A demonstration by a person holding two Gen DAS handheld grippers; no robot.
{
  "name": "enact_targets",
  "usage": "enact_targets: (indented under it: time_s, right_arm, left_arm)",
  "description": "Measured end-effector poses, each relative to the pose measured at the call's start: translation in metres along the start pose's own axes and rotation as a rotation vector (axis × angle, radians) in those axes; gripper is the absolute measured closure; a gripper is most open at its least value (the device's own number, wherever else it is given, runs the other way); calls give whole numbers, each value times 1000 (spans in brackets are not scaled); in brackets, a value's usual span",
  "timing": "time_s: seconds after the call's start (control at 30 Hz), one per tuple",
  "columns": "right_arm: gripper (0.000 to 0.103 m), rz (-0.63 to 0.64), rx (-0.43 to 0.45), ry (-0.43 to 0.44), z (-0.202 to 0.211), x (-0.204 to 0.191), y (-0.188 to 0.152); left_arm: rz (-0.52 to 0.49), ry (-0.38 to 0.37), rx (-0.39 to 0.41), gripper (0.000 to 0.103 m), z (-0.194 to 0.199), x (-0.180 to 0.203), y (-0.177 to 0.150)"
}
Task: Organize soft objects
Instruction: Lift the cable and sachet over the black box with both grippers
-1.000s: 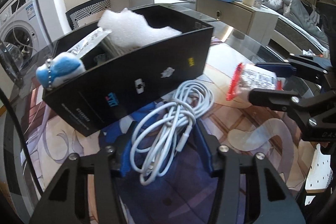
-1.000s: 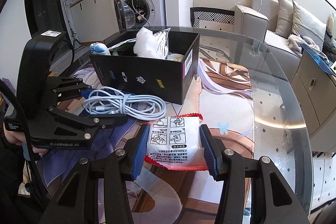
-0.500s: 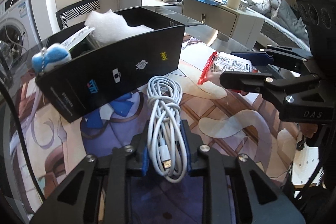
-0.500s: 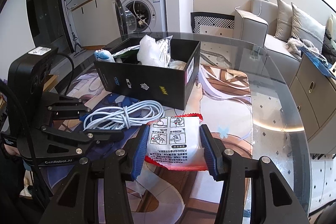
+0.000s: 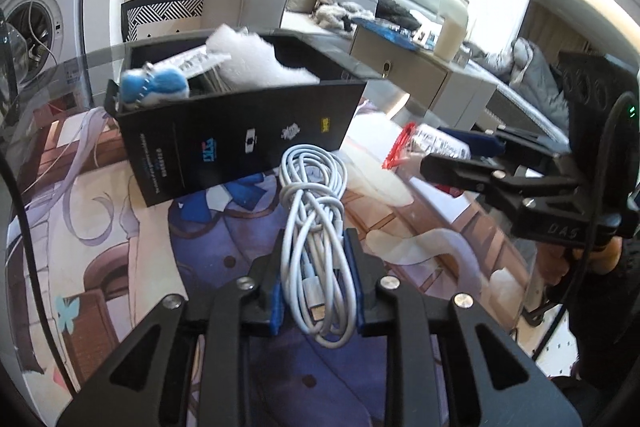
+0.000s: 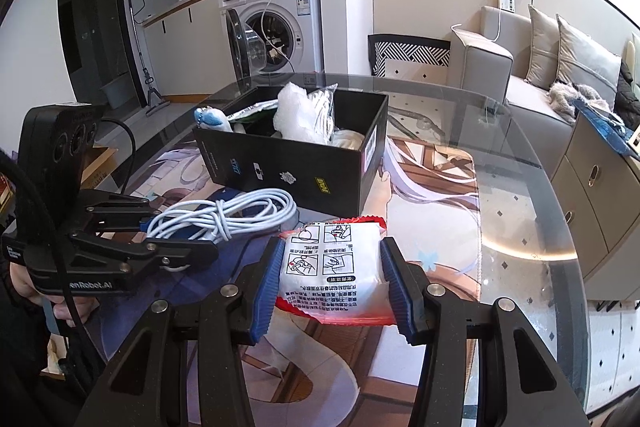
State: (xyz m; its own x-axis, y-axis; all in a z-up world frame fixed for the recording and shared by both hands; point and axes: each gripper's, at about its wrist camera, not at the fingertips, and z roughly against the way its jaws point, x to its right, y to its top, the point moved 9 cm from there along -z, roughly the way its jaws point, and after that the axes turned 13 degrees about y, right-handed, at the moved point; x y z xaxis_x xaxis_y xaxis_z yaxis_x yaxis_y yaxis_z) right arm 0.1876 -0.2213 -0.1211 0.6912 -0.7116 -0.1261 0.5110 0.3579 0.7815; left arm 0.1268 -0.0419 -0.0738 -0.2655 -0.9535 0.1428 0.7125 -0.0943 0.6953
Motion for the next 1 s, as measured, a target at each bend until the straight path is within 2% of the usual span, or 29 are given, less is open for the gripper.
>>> enact_targets:
  time_s: [0.13, 0.5, 1.0]
  right_arm:
    - [54, 9, 21, -5, 5, -2, 6]
    - [54, 41, 85, 6, 16, -14, 25]
    - [54, 96, 130, 16, 7, -27, 58]
  left_arm:
    - [17, -3, 41, 80, 16, -3, 5]
    - [42, 68, 173, 80, 61, -19, 40]
    - [90, 169, 213, 80, 61, -50, 76]
